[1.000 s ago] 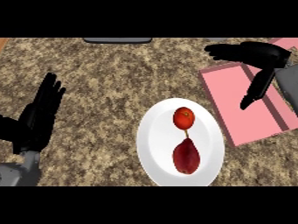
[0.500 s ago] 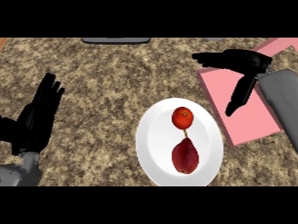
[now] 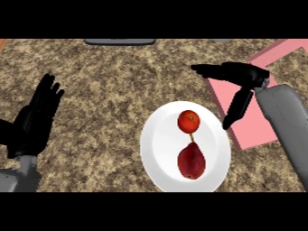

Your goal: Pick the tomato from the plate and place it in the cardboard box

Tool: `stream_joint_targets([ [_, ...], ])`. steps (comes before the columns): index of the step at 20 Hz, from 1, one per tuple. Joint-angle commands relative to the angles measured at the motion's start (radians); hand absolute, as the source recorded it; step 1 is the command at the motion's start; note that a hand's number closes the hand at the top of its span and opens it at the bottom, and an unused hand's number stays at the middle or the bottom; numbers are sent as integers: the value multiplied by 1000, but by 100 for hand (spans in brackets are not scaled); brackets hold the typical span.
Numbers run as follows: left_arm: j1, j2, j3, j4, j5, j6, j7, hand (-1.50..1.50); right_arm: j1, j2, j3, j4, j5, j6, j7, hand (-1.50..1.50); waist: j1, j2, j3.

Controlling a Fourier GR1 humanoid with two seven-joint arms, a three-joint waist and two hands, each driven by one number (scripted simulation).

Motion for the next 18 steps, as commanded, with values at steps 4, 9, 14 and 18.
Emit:
stream_joint_targets([
  [4, 31, -49, 24, -1, -40, -35, -18, 0, 67, 33, -9, -50, 67, -7, -5, -150, 1, 1, 0],
  [9, 3, -61, 53, 8, -55, -57, -10, 0, 84, 80, -11, -39, 98, -20, -20, -150, 0, 1, 0],
  [14, -5, -77, 69, 41, -70, -82, -10, 0, 14, 147, -35, -47, 97, -34, 92, -150, 0, 0, 0],
  [18, 1, -84, 106, 82, -58, -128, -51, 0, 70, 127, 3, -18, 207, -81, -19, -150, 1, 2, 0],
])
